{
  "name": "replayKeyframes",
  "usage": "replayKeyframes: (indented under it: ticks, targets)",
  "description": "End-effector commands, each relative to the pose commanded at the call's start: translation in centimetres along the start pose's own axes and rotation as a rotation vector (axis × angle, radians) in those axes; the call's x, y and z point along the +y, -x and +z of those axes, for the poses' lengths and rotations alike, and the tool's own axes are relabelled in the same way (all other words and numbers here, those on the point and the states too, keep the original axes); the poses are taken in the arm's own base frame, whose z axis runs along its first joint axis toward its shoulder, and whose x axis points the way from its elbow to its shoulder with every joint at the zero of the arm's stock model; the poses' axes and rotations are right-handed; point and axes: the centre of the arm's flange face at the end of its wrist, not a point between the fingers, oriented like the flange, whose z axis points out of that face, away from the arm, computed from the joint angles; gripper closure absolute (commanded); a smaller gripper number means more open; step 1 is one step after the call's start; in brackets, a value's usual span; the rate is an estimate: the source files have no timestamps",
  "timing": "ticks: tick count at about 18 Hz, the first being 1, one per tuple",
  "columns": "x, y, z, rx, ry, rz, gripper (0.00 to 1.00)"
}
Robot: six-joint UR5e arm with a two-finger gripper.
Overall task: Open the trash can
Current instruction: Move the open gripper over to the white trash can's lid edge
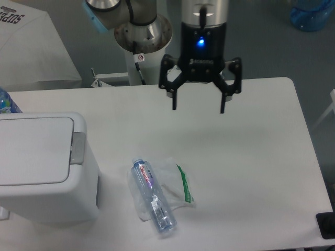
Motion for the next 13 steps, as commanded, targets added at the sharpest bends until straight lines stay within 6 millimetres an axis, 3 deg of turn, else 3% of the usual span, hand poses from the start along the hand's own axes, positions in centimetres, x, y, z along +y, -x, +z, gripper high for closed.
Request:
replayKeyframes:
  ticks: [7, 10, 13]
  targets:
    - [0.0, -1.1, 1.7, 0.025, 0.018, -0.062, 0.0]
    - [-0.8, -2.5, 4.5, 0.065, 0.046, -0.067, 0.0]
    - [-1.8, -3.8, 6.2, 0.08, 0.05, -0.192, 0.0]
